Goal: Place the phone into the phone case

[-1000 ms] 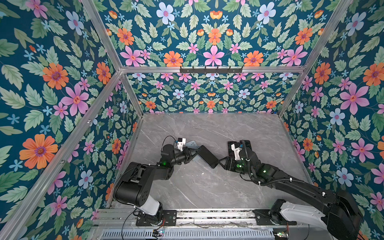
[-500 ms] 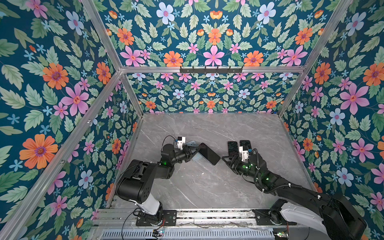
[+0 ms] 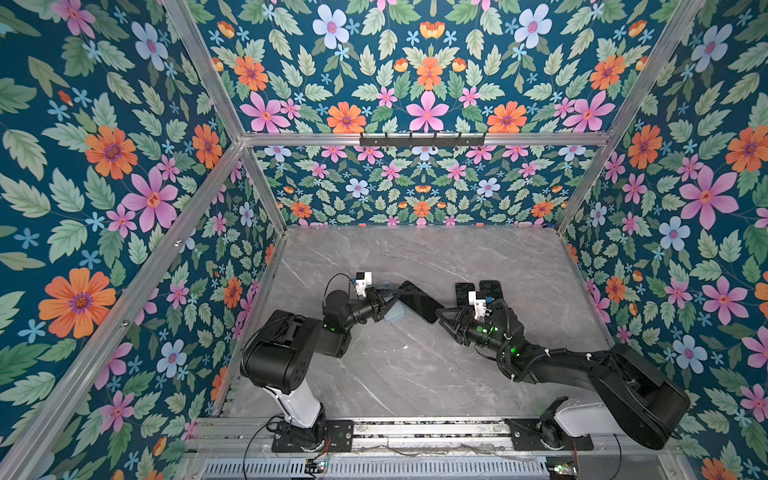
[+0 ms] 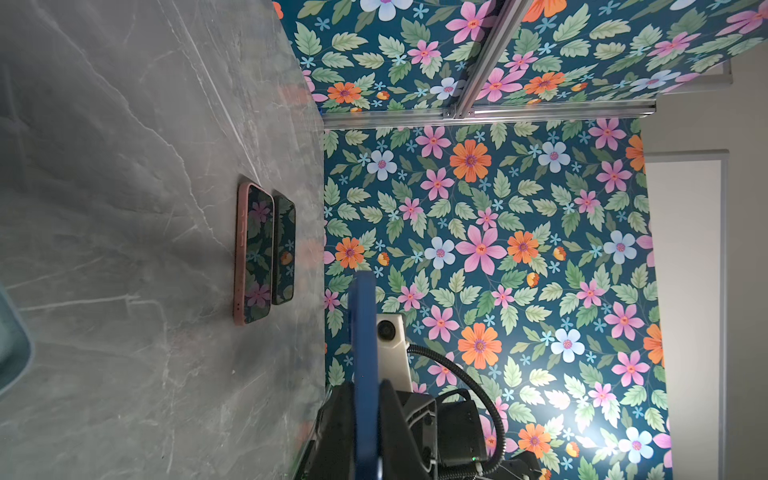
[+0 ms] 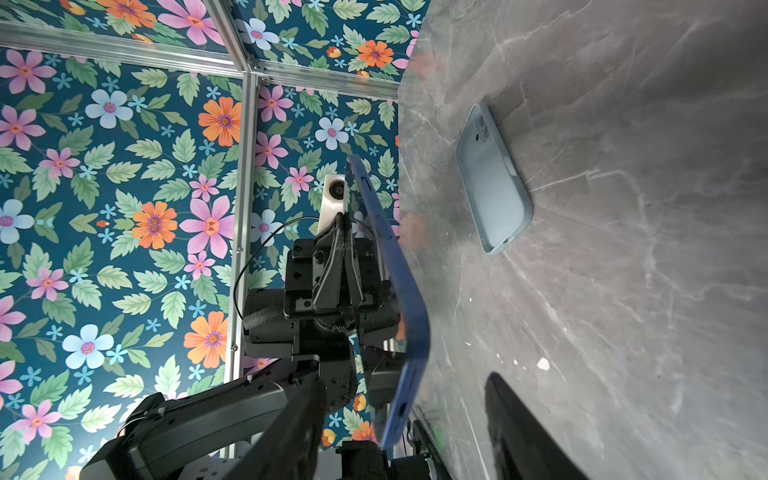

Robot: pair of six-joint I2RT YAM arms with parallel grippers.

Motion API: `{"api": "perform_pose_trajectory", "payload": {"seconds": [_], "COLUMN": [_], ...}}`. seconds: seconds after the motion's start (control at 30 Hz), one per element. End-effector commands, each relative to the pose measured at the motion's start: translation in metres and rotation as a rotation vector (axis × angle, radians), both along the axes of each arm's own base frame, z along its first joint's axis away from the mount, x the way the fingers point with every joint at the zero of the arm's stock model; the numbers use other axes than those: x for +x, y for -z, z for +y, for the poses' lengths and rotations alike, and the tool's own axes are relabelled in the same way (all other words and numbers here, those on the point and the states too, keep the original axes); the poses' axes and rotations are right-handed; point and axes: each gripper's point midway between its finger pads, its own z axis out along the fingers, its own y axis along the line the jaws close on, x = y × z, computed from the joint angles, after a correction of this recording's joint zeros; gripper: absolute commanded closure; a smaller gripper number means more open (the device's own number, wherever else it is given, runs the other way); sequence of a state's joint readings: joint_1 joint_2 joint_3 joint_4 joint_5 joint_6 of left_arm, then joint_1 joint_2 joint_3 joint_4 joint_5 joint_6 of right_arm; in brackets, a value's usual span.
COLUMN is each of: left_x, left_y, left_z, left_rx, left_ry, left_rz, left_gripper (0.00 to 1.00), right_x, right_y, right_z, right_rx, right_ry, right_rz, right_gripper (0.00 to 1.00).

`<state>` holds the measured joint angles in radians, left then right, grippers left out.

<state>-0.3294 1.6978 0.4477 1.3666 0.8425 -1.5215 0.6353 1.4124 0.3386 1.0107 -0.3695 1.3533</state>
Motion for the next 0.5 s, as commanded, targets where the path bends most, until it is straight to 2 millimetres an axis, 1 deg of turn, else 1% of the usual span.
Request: {"api": "perform_pose_trajectory", "payload": {"seconds": [0.0,0.07,0.27,0.37,0.47], "left_x": [-0.002,-0.002,-0.004,-0.005,-0.006], "left_y": [-0.020,-0.019,-0.017,-0.017,-0.017], "left_z": [0.000,0.000,0.000,0.001,0.001], "left_rx": [-0.057,-0.059,-0.065,-0.075,-0.073], "left_ry": [0.007,0.007,0.008,0.009,0.011], "left_rz": [-0.061,-0.059,-0.056,-0.055,-0.056], "left_gripper": [1.00,1.00,1.00,1.00,1.00], "right_x": [0.002,0.003,0.006,0.006,0.007], "right_y": [-0.032,-0.028,-0.021,-0.017,-0.018], "right_z": [0.006,0.007,0.005,0.004,0.002], "right_rx": [0.127,0.134,0.151,0.147,0.153], "right_ry": [-0.019,-0.020,-0.014,-0.004,0.004], "right_rz": [-0.083,-0.073,-0.060,-0.052,-0.060], "right_gripper": [0.47,0.53,0.66,0.67,0.70]}}
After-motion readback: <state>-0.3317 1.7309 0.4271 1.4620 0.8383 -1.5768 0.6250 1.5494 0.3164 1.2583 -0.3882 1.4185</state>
